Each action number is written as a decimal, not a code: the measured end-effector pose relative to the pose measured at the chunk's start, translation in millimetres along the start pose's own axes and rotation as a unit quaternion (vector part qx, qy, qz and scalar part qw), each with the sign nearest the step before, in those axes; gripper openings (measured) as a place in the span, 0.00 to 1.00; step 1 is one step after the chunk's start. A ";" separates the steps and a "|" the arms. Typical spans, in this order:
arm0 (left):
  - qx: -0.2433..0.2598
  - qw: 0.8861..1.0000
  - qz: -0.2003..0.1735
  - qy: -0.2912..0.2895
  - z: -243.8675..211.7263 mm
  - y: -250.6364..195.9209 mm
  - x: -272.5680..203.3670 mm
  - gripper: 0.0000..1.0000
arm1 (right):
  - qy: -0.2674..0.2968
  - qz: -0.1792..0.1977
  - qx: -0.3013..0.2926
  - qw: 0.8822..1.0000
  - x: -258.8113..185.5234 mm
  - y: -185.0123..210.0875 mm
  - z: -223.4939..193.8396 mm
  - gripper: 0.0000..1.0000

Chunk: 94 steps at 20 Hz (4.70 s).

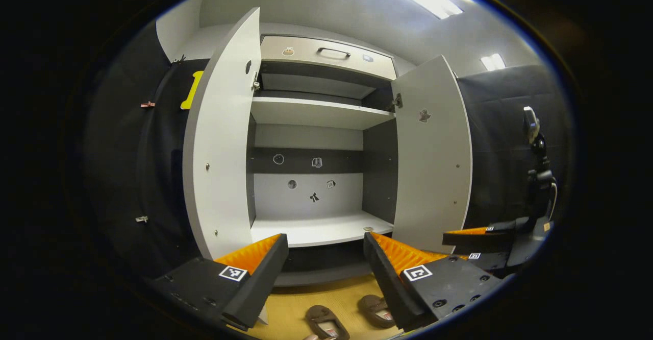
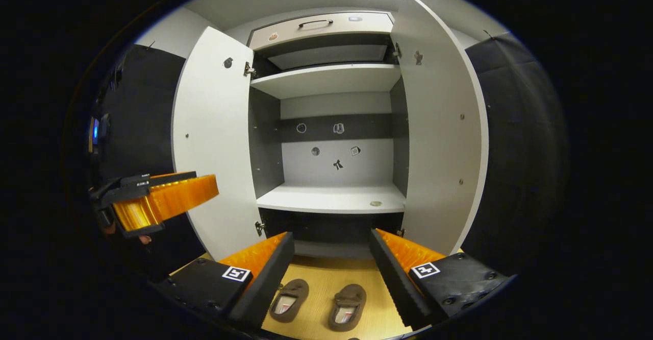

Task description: Grab one shoe with the right hand and put it into the shoe cabinet, grab the other shoe with the left hand and put it into the shoe cabinet; then close the right door with the right hand and the left door with the left hand.

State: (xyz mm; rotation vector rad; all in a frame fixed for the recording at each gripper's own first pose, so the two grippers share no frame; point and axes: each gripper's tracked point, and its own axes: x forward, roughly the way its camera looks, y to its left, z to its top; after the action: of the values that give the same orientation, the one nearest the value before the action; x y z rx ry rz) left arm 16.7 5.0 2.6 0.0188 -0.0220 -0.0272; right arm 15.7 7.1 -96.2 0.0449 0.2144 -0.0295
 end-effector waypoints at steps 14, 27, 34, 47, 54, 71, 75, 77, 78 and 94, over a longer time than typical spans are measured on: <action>0.001 1.000 0.007 0.000 -12.0 -7.6 9.4 0.94 | 0.175 -0.001 0.037 0.984 35.3 -14.8 -202.3 0.94; -0.052 0.997 0.041 0.041 -57.0 14.0 23.0 0.94 | 0.279 -0.003 0.060 0.958 74.0 -25.7 -334.2 0.78; -0.059 0.994 0.053 0.069 -87.3 26.1 35.6 0.94 | 0.293 -0.003 0.057 0.954 109.1 -26.0 -361.4 0.76; -0.058 0.993 0.057 0.084 -102.8 29.9 50.7 0.94 | 0.300 -0.040 0.046 0.952 131.6 -49.3 -372.6 0.08; -0.058 0.993 0.064 0.086 -103.2 32.1 49.1 0.94 | 0.309 -0.020 0.017 0.951 133.6 -47.7 -376.0 0.05; -0.073 0.991 0.061 0.097 -94.3 25.2 6.6 0.94 | 0.174 0.024 -0.020 0.984 124.2 -45.2 -126.8 0.05; -0.076 0.990 0.066 0.103 -95.7 19.4 -5.7 0.94 | 0.097 0.035 -0.048 0.994 158.4 -35.7 -34.4 0.05; -0.078 0.989 0.068 0.103 -95.8 16.0 -9.9 0.94 | 0.066 0.034 -0.058 0.996 181.4 -35.5 9.7 0.05; -0.082 0.989 0.069 0.103 -96.4 13.8 -11.0 0.94 | 0.052 0.031 -0.053 0.997 195.5 -37.0 32.2 0.05; -0.114 0.968 0.184 0.128 -118.2 59.3 -21.9 0.94 | 0.111 -0.019 -0.038 0.993 441.4 -72.3 57.3 0.04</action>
State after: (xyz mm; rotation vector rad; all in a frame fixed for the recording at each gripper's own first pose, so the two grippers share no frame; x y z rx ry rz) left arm -1.0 67.1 -114.9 -0.2112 0.2373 0.3438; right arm 456.4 -78.6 -137.5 -0.0328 0.4378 -0.0534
